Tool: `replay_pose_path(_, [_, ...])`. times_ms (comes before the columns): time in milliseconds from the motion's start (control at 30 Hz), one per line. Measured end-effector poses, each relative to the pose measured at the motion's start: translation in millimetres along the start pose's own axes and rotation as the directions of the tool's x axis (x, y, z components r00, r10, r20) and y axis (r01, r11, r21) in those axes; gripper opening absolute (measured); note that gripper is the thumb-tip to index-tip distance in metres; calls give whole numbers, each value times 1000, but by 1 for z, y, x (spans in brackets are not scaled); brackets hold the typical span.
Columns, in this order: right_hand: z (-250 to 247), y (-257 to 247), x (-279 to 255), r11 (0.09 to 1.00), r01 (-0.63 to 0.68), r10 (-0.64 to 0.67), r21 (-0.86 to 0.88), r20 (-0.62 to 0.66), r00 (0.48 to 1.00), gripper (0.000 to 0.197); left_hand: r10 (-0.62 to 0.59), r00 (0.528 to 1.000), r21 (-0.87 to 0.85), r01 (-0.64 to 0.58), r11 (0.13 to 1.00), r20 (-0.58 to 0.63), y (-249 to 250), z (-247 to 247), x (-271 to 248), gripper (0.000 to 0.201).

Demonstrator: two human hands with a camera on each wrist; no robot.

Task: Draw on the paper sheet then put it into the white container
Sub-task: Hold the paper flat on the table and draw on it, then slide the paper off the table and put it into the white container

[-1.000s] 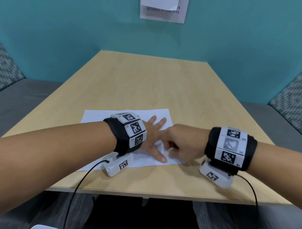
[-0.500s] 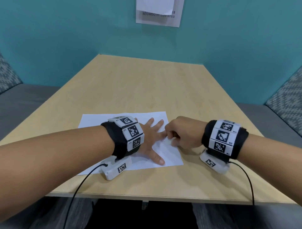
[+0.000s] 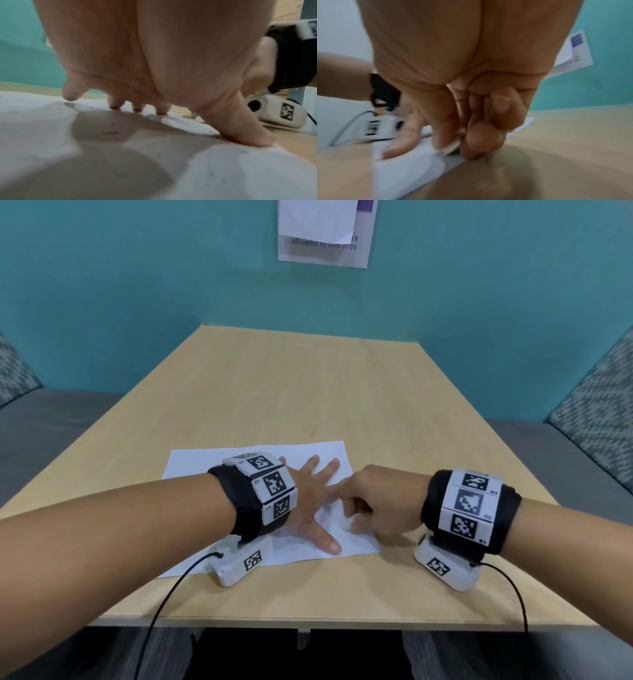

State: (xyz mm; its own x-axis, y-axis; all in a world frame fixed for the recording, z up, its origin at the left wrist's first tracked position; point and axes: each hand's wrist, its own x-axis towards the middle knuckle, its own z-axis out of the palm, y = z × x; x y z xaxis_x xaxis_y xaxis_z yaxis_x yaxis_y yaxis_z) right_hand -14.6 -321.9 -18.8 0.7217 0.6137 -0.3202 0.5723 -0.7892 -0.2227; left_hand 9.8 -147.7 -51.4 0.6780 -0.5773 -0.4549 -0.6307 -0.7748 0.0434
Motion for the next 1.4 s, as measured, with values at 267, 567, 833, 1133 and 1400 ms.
replay_pose_path(267, [-5,23,-5,985,-164,169,60,-75,983,16,-32,999,34,31,999,31,3,-4,-2,119])
replay_pose_path(567, [-12,50,-14,924,-376,381,68,-73,922,30,-9,997,21,7,1000,75,16,-11,-16,118])
replay_pose_path(833, [-1,14,-28,909,-408,414,81,-282,866,20,-55,996,-271,35,962,-69,0,-13,-70,111])
replay_pose_path(1133, [42,-69,-58,990,-58,58,-130,-3,998,25,-630,743,-640,375,671,-225,-57,58,-212,101])
replay_pose_path(1400, [67,-117,-63,976,148,-161,-157,-71,984,46,-977,199,-945,328,-9,78,-21,162,-269,105])
